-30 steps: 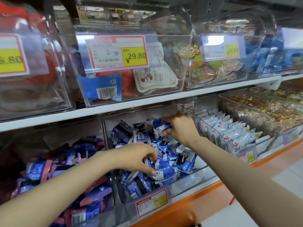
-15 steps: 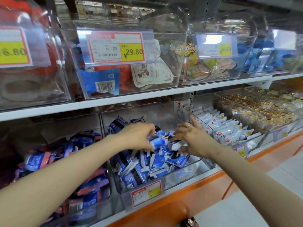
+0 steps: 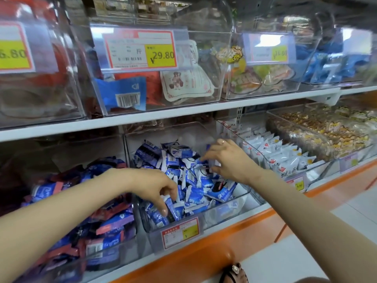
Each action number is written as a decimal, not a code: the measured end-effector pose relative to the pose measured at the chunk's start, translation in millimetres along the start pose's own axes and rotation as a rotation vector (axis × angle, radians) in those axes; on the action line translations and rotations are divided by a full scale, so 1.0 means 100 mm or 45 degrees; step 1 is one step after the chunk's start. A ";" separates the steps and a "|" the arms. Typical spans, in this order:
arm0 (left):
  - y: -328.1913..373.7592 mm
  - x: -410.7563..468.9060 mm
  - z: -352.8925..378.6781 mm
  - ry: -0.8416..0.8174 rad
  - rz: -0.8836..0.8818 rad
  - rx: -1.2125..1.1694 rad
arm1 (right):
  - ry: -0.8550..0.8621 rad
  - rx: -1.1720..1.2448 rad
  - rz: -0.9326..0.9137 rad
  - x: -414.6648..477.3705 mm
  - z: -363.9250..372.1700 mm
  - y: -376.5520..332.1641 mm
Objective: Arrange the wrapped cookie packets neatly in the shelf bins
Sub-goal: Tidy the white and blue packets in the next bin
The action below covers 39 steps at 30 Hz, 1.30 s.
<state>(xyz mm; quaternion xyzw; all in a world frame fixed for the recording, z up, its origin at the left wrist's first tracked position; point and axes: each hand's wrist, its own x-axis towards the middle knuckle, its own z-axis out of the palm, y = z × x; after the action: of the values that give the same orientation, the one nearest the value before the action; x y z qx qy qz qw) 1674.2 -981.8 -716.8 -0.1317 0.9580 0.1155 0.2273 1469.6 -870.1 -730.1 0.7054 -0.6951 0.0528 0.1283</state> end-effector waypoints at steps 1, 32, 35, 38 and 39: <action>0.00 -0.01 0.01 -0.024 -0.026 0.049 | -0.051 0.006 -0.040 -0.06 -0.02 0.01; -0.27 -0.76 0.15 1.131 -0.234 -0.203 | -0.092 0.190 0.197 0.17 0.00 -0.37; -0.31 -1.03 0.30 1.235 -0.250 -0.320 | -0.134 0.449 -0.021 0.27 0.07 -0.63; -0.32 -1.24 0.49 1.324 -0.235 -0.373 | -0.296 0.188 -0.274 0.32 0.26 -0.92; -0.34 -1.30 0.55 1.342 -0.231 -0.385 | -0.340 0.096 -0.309 0.33 0.33 -0.98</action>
<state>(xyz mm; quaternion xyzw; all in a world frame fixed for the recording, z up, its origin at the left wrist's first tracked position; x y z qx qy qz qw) 1818.8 -972.5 -709.8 -0.2848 0.8995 0.1501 -0.2953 1564.8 -910.2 -763.7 0.7892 -0.6132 -0.0312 0.0136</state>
